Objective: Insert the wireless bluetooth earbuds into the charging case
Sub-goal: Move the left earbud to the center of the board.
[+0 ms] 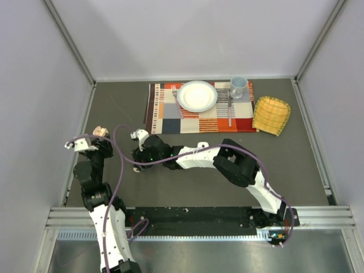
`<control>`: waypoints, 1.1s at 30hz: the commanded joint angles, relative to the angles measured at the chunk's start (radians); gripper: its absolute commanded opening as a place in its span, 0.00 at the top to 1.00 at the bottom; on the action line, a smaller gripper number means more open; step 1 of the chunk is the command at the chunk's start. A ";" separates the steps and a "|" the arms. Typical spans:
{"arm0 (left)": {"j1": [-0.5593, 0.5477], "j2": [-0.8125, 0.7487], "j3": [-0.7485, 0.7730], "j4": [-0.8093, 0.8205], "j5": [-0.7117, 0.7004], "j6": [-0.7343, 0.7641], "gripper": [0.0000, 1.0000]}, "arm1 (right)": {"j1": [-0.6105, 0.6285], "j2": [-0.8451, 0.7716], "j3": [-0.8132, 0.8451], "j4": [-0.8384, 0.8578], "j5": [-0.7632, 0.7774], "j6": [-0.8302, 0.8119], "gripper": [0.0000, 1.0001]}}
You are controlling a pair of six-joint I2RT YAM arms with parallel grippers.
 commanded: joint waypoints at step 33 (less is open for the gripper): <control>0.007 -0.086 0.041 -0.113 -0.036 0.039 1.00 | 0.091 0.082 0.090 -0.068 0.176 -0.070 0.57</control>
